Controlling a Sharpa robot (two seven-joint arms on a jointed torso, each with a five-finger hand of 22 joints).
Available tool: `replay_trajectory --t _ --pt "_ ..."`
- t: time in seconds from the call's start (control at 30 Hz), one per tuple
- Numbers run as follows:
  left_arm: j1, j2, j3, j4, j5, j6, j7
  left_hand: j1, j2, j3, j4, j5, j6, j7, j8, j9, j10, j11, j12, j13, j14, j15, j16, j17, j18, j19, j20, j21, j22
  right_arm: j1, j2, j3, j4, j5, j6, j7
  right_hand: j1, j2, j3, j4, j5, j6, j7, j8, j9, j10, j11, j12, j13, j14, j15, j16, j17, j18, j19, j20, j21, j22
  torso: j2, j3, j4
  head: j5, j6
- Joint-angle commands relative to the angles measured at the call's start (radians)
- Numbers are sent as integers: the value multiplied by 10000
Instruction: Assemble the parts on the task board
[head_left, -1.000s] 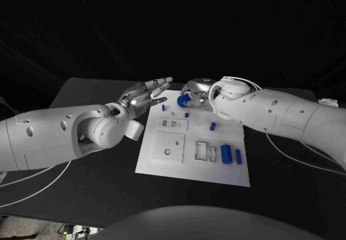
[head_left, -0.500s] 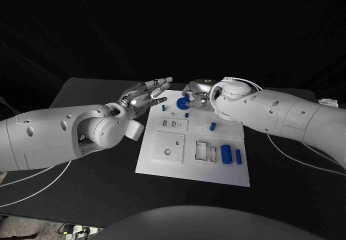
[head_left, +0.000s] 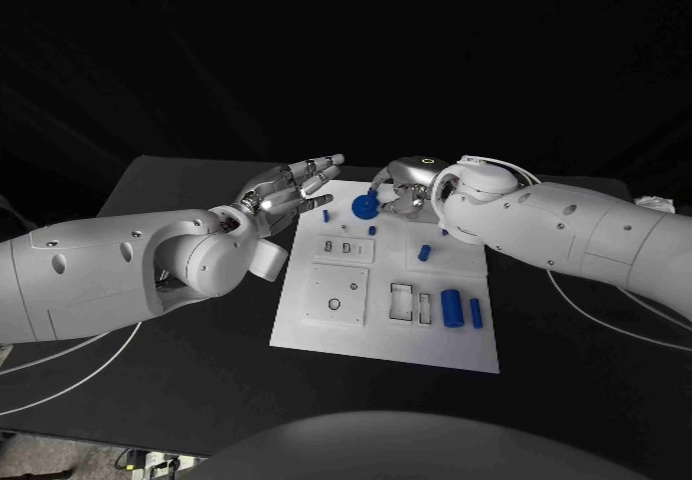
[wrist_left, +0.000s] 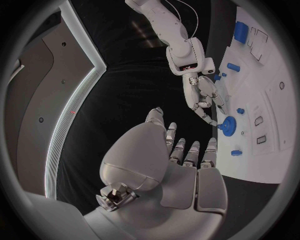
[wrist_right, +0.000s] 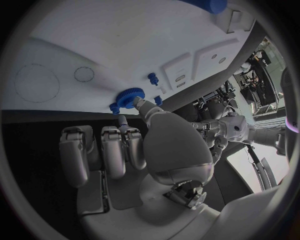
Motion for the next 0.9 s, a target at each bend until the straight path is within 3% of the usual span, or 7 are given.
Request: replay_trajectory --t 0.03,0.23,0.33,0.47,0.6,0.7,0.9 --pt "5 -6 7 17 -29 170 118 83 22 10 -14 58 11 49 33 16 37 48 69 14 -3 57 36 10 164 44 45 39 13 166 -462 -1 413 139 -973 451 -195 -29 -201 136 -231 283 -14 111 -29 1055 -87 39 2627 1029 -101 35 2634 79 556 -65 56 2443 -3 -7 7 -16 1" --pt "4 -17 7 -9 -14 169 117 83 22 10 -14 58 11 49 33 16 37 48 69 14 -3 57 36 10 164 44 45 39 13 588 -1700 -5 1411 785 -1395 907 -960 -206 -904 851 -974 913 -71 325 41 1055 -135 39 2627 1029 -152 35 2634 8 804 -121 248 2536 -16 -13 -13 -18 1" --pt "-9 -2 7 -25 -11 187 115 88 24 10 -13 59 30 61 42 19 46 60 70 15 3 67 45 12 162 48 50 44 15 714 -2376 -8 1928 1406 -1412 1239 -716 -215 -892 760 -697 931 -124 323 78 1055 -168 39 2627 1029 -176 35 2634 -9 861 -140 293 2558 -25 -9 -29 10 1" --pt "-52 38 7 -72 -7 221 116 88 24 10 -13 59 30 61 42 19 46 60 70 15 3 67 45 12 162 48 50 44 15 779 -3232 -23 2433 2451 -1329 1927 36 -225 -738 411 224 944 -410 344 239 1055 -367 39 2627 1029 -323 35 2634 -56 1023 -258 421 2620 -48 9 -54 36 1" --pt "-107 62 7 -114 1 234 134 90 24 11 -14 59 22 64 40 18 38 63 68 14 -12 69 35 6 162 41 50 37 11 716 -3740 -55 2632 3234 -1187 2661 120 -243 -819 499 272 916 -622 435 513 1055 -478 39 2627 1029 -415 35 2634 -67 1061 -360 450 2634 -84 35 -101 5 1" --pt "-171 58 7 -127 7 259 157 93 25 12 -15 61 12 65 37 16 32 65 67 13 -18 68 31 5 162 38 50 35 10 544 -4154 -70 2821 3825 -1386 3366 160 -276 -1031 772 107 729 -792 663 1183 1055 -593 39 2627 1029 -527 35 2634 -67 1061 -488 450 2634 -111 63 -139 -80 1" --pt "-349 45 9 -186 10 327 189 111 30 21 -25 67 -6 76 31 14 17 76 63 9 -23 66 31 3 160 36 50 34 9 153 -4538 -78 2707 5014 -1602 4144 440 -348 -1173 966 168 354 -862 872 1998 1055 -671 39 2627 1029 -595 35 2634 -67 1061 -585 450 2634 -176 115 -202 -166 1"
